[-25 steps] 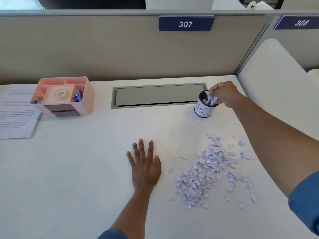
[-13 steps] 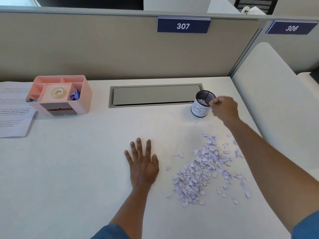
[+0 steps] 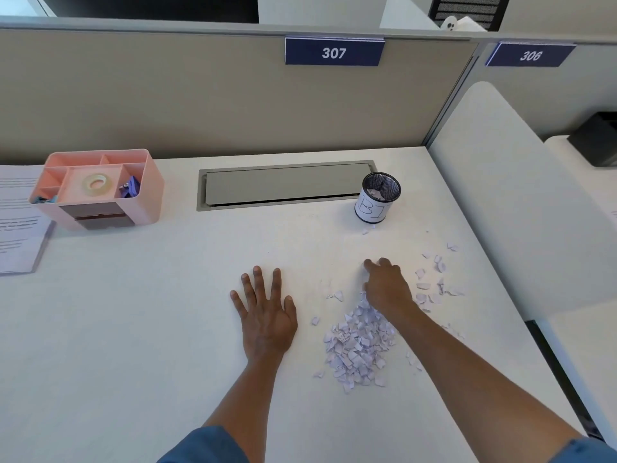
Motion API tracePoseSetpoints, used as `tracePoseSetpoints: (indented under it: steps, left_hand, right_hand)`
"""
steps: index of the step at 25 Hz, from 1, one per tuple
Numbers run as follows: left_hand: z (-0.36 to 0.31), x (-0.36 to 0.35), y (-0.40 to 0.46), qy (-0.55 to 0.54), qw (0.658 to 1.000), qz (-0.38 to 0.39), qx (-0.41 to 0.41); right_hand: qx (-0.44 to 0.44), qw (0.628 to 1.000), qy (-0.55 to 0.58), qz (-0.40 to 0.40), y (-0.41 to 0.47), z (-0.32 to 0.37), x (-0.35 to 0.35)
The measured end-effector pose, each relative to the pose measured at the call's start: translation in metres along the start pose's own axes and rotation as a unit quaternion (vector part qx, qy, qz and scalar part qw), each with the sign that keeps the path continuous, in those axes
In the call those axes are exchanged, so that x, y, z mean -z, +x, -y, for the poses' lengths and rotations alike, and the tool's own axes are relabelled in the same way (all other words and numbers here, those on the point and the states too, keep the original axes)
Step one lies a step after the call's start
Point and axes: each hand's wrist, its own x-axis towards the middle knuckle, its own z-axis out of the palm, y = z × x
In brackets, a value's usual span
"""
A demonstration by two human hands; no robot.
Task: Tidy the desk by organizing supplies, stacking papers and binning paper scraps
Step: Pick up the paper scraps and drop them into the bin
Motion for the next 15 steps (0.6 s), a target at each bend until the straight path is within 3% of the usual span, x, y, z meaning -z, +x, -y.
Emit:
tracePoseSetpoints:
  steps: [9, 12, 15]
  left_hand:
    - [0.0, 0.001, 0.0, 0.004, 1.0, 0.005, -0.001]
    - [-0.002, 0.0, 0.001, 0.002, 1.0, 0.003, -0.003]
    - [-0.001, -0.001, 0.0, 0.002, 1.0, 0.002, -0.002]
  right_hand:
    - [0.085, 0.993, 0.005, -0.088, -0.011, 0.002, -0.004]
    - [0.069, 0.983, 0.113, -0.126, -0.005, -0.001, 0.0]
    - [0.026, 0.951, 0.262, -0.163, 0.004, -0.003, 0.018]
